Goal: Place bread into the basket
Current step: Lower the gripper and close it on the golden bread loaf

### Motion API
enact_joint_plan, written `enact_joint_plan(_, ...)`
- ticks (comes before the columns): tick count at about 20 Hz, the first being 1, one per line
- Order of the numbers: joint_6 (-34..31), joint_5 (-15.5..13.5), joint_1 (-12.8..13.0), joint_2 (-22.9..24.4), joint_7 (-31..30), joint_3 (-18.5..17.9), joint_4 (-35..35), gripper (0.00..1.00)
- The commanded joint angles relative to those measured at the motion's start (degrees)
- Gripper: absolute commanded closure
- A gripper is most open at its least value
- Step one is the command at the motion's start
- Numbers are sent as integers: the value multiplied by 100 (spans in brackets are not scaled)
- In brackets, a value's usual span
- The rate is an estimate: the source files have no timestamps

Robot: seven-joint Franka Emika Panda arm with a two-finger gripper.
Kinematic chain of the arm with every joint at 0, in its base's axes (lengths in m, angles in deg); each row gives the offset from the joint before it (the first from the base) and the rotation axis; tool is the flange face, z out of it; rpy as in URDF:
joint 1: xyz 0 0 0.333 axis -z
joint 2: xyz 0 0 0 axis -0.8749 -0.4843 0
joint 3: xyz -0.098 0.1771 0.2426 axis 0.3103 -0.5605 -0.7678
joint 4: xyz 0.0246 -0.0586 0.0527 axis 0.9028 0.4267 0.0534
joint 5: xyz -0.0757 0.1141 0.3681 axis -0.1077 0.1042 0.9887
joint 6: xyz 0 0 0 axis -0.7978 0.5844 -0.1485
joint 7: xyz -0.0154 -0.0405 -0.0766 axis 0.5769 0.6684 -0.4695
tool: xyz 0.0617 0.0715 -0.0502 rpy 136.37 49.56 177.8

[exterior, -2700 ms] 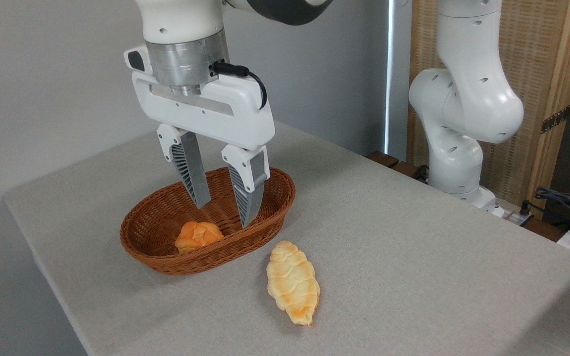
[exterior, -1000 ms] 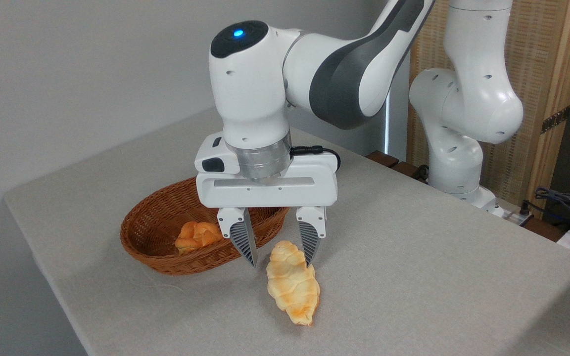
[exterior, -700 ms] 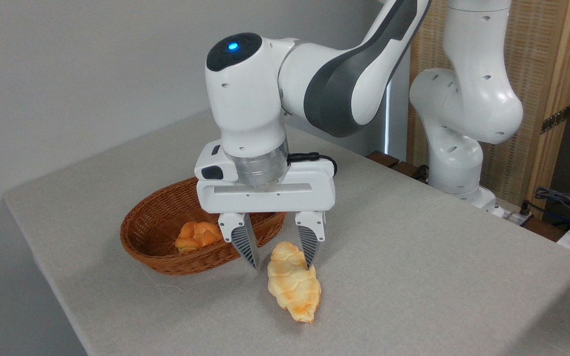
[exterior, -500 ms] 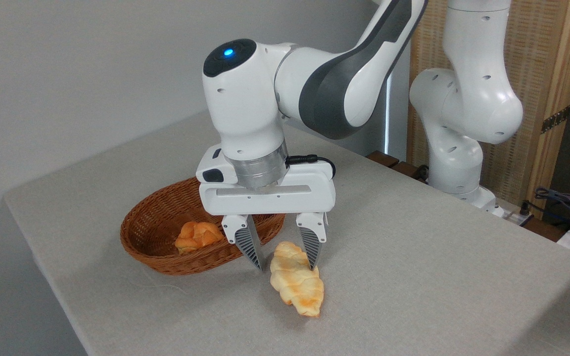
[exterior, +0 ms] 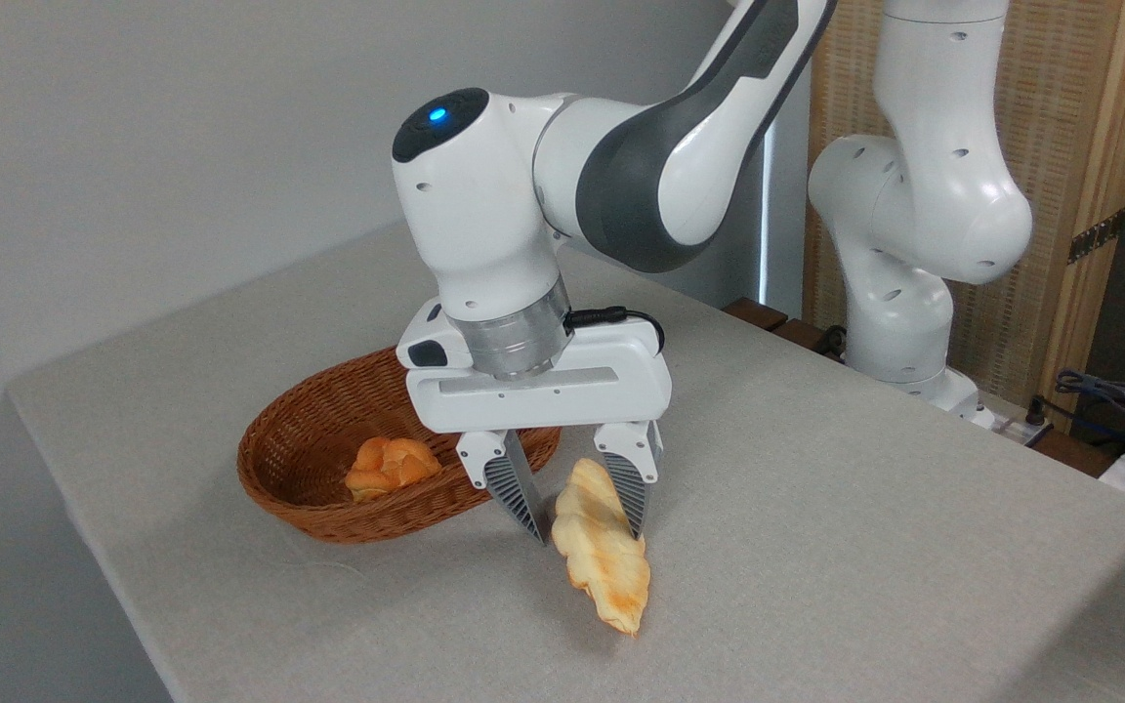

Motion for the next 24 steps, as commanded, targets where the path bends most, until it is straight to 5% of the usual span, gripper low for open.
enact_joint_plan(1, -74, 119, 19, 103, 189, 25, 41, 47)
enact_joint_plan(8, -118, 84, 19, 94, 374, 43, 41, 93)
enact_joint_plan(24, -249, 40, 1, 129, 506, 25, -397, 94)
